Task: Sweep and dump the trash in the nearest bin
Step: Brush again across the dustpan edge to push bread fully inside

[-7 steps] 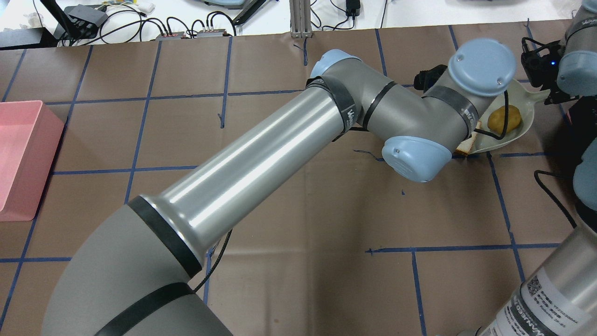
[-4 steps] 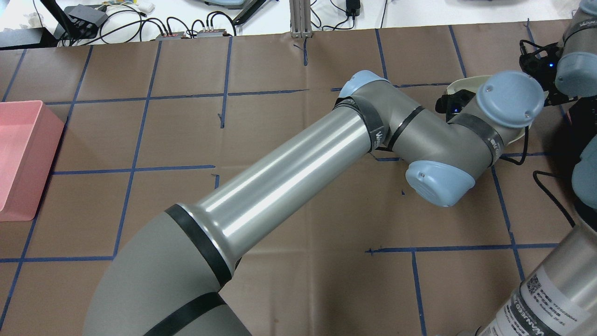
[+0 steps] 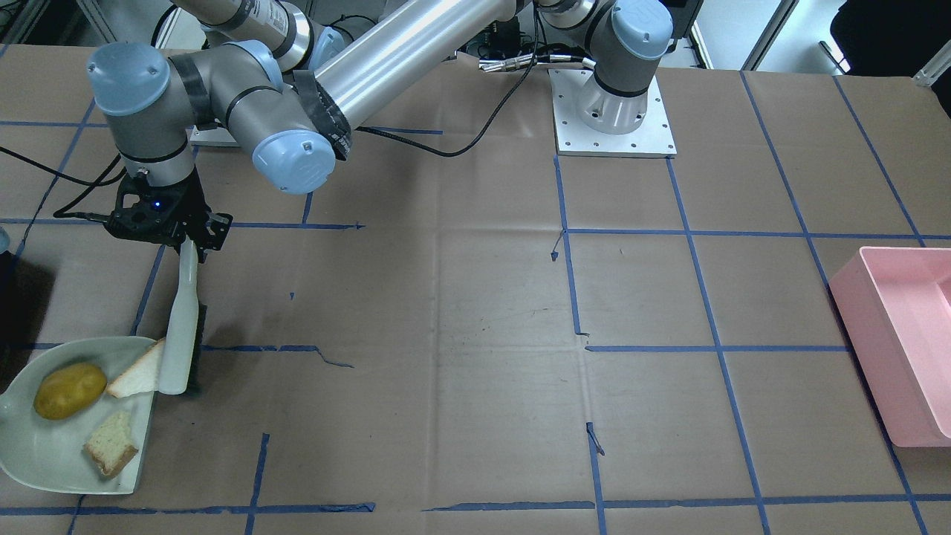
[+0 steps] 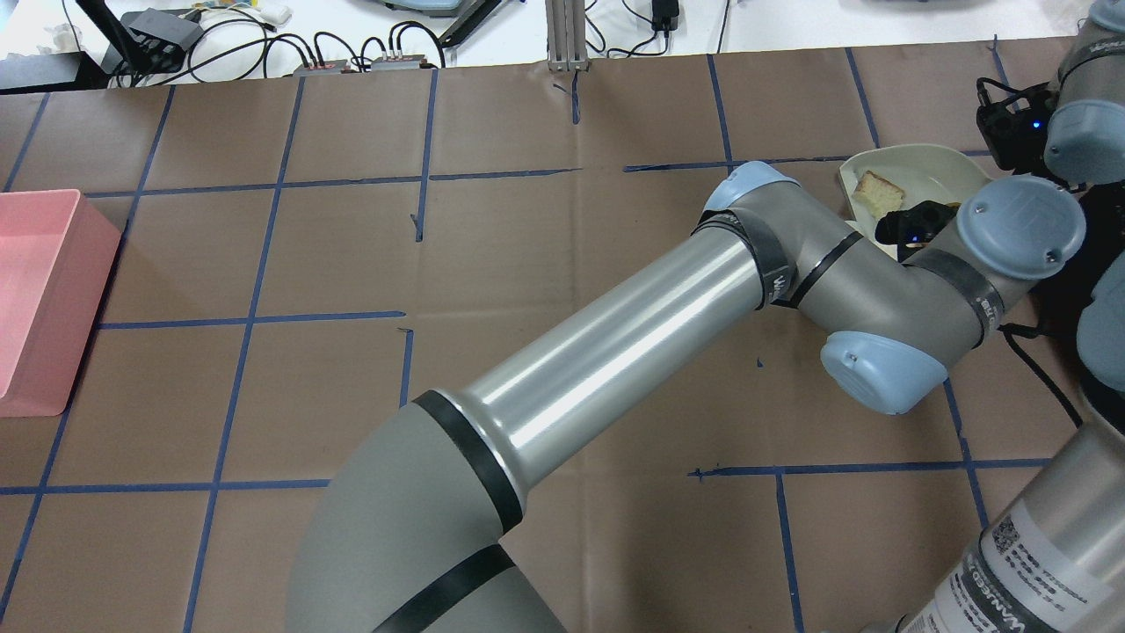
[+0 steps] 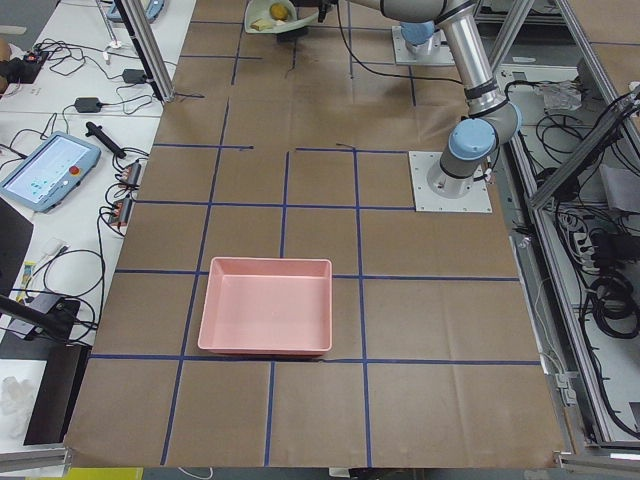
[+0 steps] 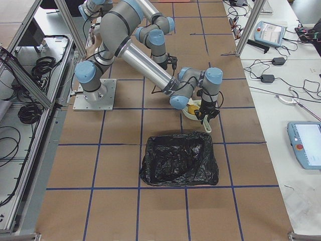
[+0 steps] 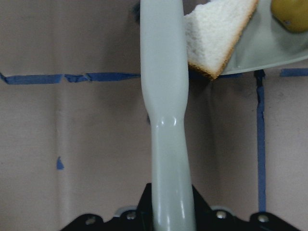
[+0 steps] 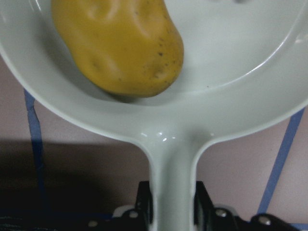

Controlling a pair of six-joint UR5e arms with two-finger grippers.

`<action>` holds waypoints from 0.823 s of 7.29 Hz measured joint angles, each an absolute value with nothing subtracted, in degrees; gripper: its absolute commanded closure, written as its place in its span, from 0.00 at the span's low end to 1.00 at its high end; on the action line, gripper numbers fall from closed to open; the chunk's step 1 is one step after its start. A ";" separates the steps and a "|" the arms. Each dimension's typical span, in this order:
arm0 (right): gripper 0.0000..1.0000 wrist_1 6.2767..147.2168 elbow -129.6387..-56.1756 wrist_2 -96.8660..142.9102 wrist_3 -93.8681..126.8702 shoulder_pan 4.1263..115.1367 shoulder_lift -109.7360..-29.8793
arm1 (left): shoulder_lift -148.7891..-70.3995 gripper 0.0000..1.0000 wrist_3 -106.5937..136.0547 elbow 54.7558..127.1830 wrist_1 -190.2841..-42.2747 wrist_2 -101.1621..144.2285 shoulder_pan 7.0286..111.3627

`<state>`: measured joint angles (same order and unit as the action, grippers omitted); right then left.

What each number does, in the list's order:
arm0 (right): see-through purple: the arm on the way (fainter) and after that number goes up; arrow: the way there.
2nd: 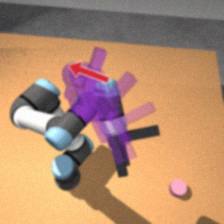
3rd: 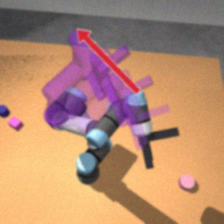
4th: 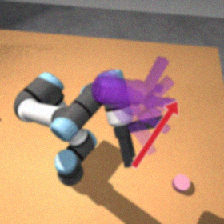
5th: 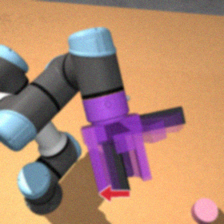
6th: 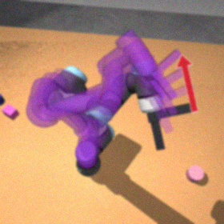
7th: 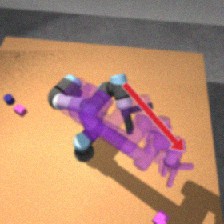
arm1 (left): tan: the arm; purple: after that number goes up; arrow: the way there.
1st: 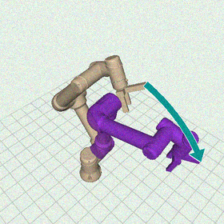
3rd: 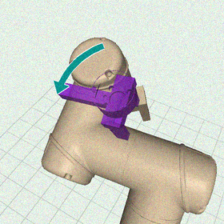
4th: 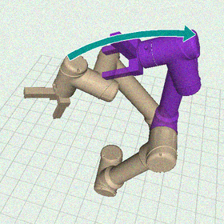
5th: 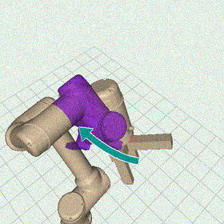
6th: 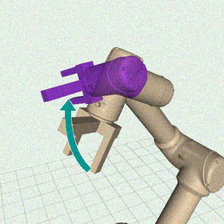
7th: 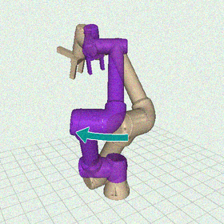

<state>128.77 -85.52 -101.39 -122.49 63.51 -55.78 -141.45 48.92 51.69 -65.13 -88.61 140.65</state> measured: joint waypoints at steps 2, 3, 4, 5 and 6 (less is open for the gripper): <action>1.00 128.84 -85.52 -101.14 -122.59 63.84 -55.51 | -144.22 1.00 50.83 47.02 -62.59 -82.35 140.69; 1.00 128.85 -85.52 -101.10 -122.60 63.93 -55.49 | -145.33 1.00 52.01 45.37 -60.68 -79.83 140.62; 1.00 128.85 -85.52 -101.08 -122.61 63.99 -55.47 | -145.44 1.00 52.61 44.53 -59.76 -78.72 140.41; 1.00 128.85 -85.52 -101.05 -122.61 64.06 -55.46 | -145.05 1.00 52.53 44.37 -59.51 -78.56 140.03; 1.00 128.85 -85.52 -101.02 -122.61 64.11 -55.46 | -144.45 1.00 52.20 44.61 -59.61 -79.10 139.48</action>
<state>128.85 -85.52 -101.02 -122.61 64.11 -55.46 -144.45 52.20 44.61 -59.61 -79.10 139.48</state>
